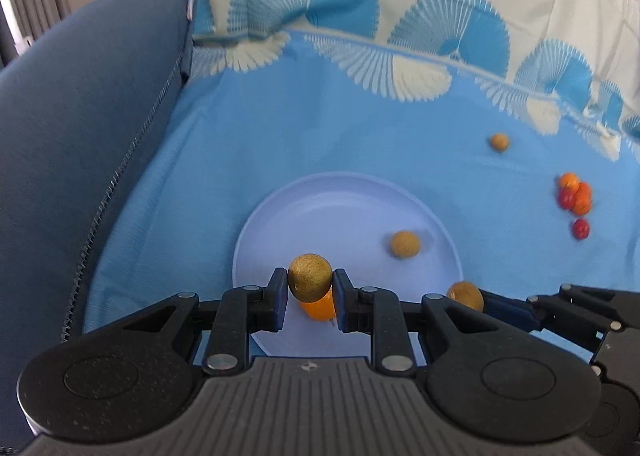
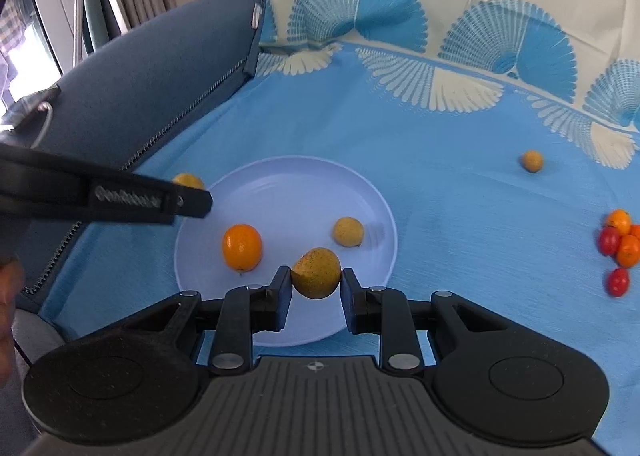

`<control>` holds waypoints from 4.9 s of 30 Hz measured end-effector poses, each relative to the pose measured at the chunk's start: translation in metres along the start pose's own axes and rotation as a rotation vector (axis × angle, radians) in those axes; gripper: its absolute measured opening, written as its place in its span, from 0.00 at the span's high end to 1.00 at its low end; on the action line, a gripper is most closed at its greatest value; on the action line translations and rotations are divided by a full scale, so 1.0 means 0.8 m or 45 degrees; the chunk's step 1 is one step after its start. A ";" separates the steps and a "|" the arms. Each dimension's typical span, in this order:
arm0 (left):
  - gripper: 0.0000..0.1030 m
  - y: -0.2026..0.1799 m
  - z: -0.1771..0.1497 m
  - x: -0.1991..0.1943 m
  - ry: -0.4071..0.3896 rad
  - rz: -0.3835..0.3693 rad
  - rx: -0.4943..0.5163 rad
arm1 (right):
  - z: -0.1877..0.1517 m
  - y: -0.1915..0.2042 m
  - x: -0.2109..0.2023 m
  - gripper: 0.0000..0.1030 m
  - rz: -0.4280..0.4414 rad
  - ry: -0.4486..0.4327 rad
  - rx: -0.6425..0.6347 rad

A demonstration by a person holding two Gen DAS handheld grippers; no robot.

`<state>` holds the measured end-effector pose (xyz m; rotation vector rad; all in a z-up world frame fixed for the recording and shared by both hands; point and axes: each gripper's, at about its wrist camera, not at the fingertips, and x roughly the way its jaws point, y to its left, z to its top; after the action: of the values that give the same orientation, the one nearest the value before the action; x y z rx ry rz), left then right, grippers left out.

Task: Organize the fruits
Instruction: 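Carry both held fruits over the blue plate and lower them, then open both grippers to drop the fruits onto the plate, then lift both grippers up and away from the plate, then move both grippers toward the mandarin and tomato cluster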

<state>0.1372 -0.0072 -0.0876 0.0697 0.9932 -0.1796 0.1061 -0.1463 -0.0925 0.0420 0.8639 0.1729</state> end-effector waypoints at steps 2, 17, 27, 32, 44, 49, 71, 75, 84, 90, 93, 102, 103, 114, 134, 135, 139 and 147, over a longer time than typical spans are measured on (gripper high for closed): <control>0.75 0.001 -0.002 0.012 0.025 0.000 0.003 | -0.001 0.000 0.010 0.73 0.003 0.023 -0.002; 0.75 0.028 -0.020 -0.005 0.001 -0.033 -0.034 | -0.005 -0.001 0.022 0.73 -0.007 0.049 -0.013; 0.58 0.017 0.000 0.031 0.042 -0.047 -0.028 | -0.003 0.002 0.039 0.73 -0.014 0.059 -0.041; 0.06 0.017 0.007 0.019 -0.028 -0.047 -0.067 | 0.003 0.002 0.037 0.45 -0.030 0.047 -0.048; 0.03 0.027 -0.042 -0.084 -0.037 0.011 -0.154 | -0.022 -0.005 -0.073 0.14 -0.089 -0.043 0.083; 0.03 0.007 -0.052 -0.129 -0.084 0.014 -0.105 | -0.036 0.007 -0.125 0.12 -0.124 -0.104 0.059; 0.03 -0.048 -0.097 -0.251 -0.239 0.049 -0.022 | -0.100 0.042 -0.255 0.05 -0.126 -0.290 0.036; 0.03 -0.057 -0.099 -0.258 -0.263 0.066 0.010 | -0.106 0.039 -0.261 0.05 -0.135 -0.299 0.052; 0.03 -0.059 -0.098 -0.257 -0.263 0.070 0.017 | -0.106 0.040 -0.260 0.05 -0.132 -0.305 0.055; 0.03 -0.062 -0.095 -0.253 -0.262 0.073 0.022 | -0.104 0.037 -0.257 0.05 -0.131 -0.297 0.066; 0.03 -0.065 -0.094 -0.252 -0.261 0.071 0.024 | -0.103 0.033 -0.256 0.05 -0.135 -0.294 0.079; 0.03 -0.078 -0.081 -0.239 -0.252 0.066 0.050 | -0.100 0.021 -0.251 0.05 -0.141 -0.293 0.117; 0.03 -0.079 -0.080 -0.237 -0.249 0.066 0.053 | -0.100 0.019 -0.250 0.05 -0.142 -0.292 0.121; 0.03 -0.106 -0.057 -0.200 -0.197 0.056 0.106 | -0.097 -0.022 -0.233 0.05 -0.174 -0.272 0.200; 0.03 -0.276 0.096 0.040 -0.064 -0.143 0.309 | -0.089 -0.276 -0.107 0.05 -0.595 -0.255 0.545; 0.03 -0.289 0.102 0.058 -0.051 -0.156 0.333 | -0.085 -0.292 -0.095 0.05 -0.613 -0.253 0.562; 0.03 -0.339 0.115 0.126 0.030 -0.203 0.416 | -0.072 -0.346 -0.054 0.05 -0.667 -0.248 0.581; 0.03 -0.343 0.122 0.191 0.088 -0.117 0.365 | -0.051 -0.395 0.029 0.24 -0.554 -0.163 0.528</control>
<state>0.2492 -0.3087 -0.1562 0.2940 1.0349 -0.4058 0.1325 -0.4553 -0.1699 0.2473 0.7504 -0.4146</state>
